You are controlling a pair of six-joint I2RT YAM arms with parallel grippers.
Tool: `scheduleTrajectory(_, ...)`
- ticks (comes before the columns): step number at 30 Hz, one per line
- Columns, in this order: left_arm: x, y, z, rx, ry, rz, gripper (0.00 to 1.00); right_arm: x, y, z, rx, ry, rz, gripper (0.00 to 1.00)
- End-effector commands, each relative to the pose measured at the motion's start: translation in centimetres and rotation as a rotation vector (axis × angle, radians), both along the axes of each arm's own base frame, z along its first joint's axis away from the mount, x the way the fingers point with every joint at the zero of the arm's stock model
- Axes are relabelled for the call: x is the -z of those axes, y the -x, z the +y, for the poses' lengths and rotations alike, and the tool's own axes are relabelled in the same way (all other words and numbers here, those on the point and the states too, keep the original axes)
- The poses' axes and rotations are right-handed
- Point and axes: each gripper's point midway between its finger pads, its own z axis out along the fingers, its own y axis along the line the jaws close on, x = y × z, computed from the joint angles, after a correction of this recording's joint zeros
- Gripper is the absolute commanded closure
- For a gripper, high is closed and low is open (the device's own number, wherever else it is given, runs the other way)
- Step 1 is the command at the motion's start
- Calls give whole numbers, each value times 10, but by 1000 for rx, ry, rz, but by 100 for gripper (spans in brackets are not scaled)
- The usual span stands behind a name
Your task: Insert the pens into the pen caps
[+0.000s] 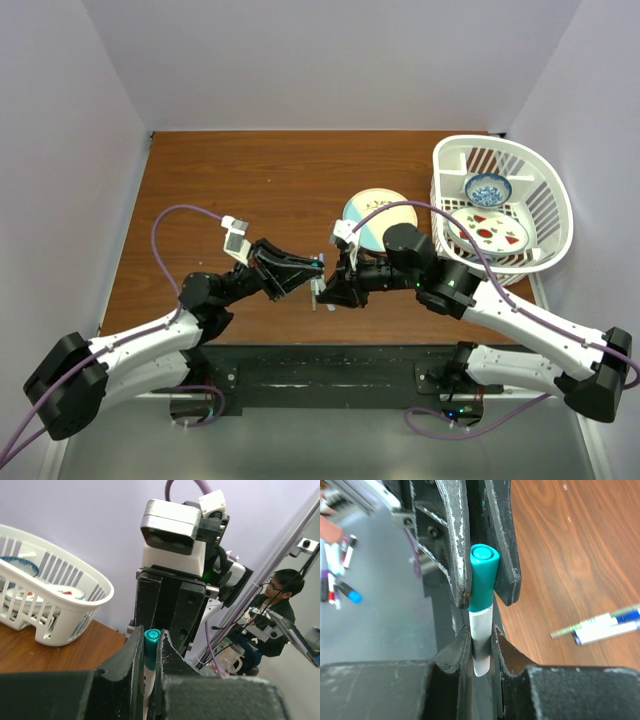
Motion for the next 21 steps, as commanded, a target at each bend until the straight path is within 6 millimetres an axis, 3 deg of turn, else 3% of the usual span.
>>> scheduleTrajectory(1, 119, 84, -8, 443, -434, 253, 100, -219, -56, -22, 265, -530, -525, 100)
scheduleTrajectory(6, 129, 82, -9, 438, -468, 275, 100, -231, -52, -26, 258, -535, -567, 100)
scheduleTrajectory(16, 106, 91, -18, 505, -335, 277, 100, -242, -54, -20, 245, -593, -553, 100)
scheduleTrajectory(19, 122, 83, -23, 463, -399, 324, 100, -246, -57, -23, 272, -606, -542, 100)
scheduleTrajectory(21, 120, 80, -22, 433, -400, 317, 100, -246, -68, -29, 343, -583, -557, 100)
